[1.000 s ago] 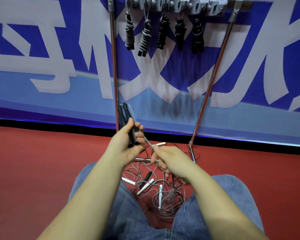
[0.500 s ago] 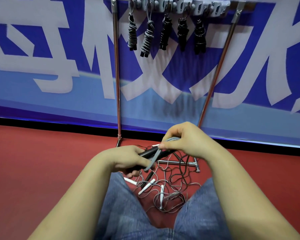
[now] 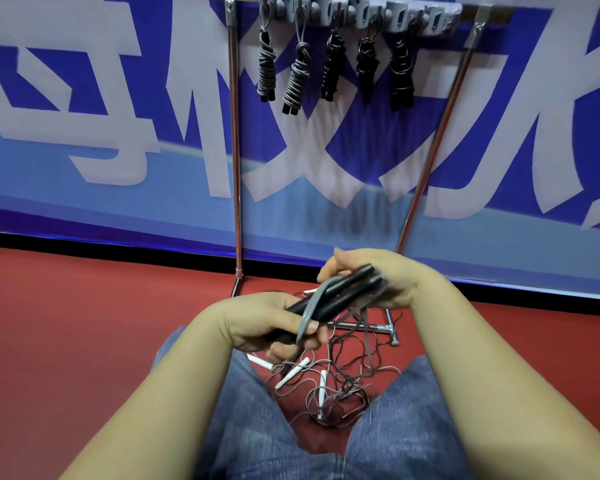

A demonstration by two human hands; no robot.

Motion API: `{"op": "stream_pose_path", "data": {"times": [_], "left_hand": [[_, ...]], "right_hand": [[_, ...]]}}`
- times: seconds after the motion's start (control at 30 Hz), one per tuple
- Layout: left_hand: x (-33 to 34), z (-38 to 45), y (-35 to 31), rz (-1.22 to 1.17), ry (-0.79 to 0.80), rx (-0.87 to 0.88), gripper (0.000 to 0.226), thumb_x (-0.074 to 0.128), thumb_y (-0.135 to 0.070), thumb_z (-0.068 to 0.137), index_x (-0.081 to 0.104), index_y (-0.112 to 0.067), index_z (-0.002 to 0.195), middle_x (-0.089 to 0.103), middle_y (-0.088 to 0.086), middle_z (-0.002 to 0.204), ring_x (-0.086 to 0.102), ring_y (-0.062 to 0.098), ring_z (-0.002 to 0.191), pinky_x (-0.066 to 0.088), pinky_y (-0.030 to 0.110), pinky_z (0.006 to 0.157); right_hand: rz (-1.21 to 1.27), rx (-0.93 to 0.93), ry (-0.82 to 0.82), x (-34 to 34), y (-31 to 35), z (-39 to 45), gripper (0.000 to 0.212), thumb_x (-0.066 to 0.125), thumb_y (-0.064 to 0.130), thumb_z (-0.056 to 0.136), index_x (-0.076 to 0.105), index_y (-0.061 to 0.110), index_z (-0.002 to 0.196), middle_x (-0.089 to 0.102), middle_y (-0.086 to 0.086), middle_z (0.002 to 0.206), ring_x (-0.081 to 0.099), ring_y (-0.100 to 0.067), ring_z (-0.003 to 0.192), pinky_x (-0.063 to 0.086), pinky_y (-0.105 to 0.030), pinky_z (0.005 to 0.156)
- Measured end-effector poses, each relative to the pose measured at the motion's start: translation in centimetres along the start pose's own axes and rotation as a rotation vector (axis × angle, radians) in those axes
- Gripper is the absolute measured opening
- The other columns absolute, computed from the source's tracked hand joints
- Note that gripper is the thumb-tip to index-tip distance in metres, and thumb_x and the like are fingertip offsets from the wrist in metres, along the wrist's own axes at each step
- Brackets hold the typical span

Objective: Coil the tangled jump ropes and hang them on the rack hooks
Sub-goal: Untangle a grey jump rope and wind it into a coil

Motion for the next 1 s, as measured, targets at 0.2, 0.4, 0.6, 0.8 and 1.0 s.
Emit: {"op": "stream_pose_path", "data": {"times": [0.2,0.4,0.6,0.8,1.0], "left_hand": [[-0.7,0.4,-0.6,-0.146,-0.122,0.152,0.038,0.090,-0.043,0.054,0.074,-0.017,0.076,0.059,-0.001,0.067,0.039,0.003,0.034,0.032,0.011,0.035],[-0.7,0.9,-0.6,-0.092,-0.258,0.071,0.017,0.058,-0.020,0.078,0.071,-0.010,0.073,0.057,0.005,0.065,0.039,0.008,0.034,0.029,0.013,0.036],[-0.3,1.1,-1.2,-0.111,-0.157,0.070,0.050,0.077,-0.046,0.052,0.070,-0.005,0.079,0.060,0.009,0.068,0.042,0.012,0.036,0.034,0.014,0.038],[-0.3,0.6,-2.7,0.171,-0.407,0.111,0.021,0.074,-0.004,0.069,0.061,-0.009,0.085,0.060,0.004,0.060,0.048,0.010,0.037,0.036,0.018,0.038],[-2.6,0.0,-3.2,-0.239,-0.868,0.572,0.041,0.073,0.003,0.075,0.051,-0.015,0.105,0.059,0.001,0.055,0.045,0.012,0.034,0.035,0.018,0.035]], "right_hand": [[0.404,-0.263,-0.119,1.0,-0.9,-0.1,0.073,0.069,0.076,0.050,0.076,0.012,0.084,0.059,-0.004,0.063,0.033,-0.003,0.038,0.023,-0.014,0.037],[0.162,-0.400,-0.702,-0.4,-0.7,-1.5,0.035,0.060,0.024,0.090,0.069,0.019,0.057,0.062,0.002,0.055,0.054,-0.011,0.052,0.038,-0.019,0.050],[0.207,-0.413,-0.791,-0.2,-0.7,-2.3,0.035,0.061,0.028,0.089,0.069,0.017,0.057,0.062,-0.008,0.056,0.053,-0.017,0.047,0.040,-0.025,0.052],[0.301,-0.402,-0.899,-0.5,-0.7,-3.4,0.039,0.059,0.028,0.091,0.068,0.016,0.054,0.062,-0.004,0.054,0.056,-0.019,0.054,0.044,-0.029,0.057],[0.466,-0.426,-1.084,-1.5,-1.3,-4.0,0.042,0.057,0.037,0.091,0.073,0.023,0.055,0.063,-0.002,0.056,0.055,-0.023,0.061,0.041,-0.034,0.061]]}}
Point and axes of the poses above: each hand's wrist, its own z-axis towards the middle knuckle, its own x-axis out of the palm, y = z × x, the point moved 7 cm from there along z, towards the middle knuckle
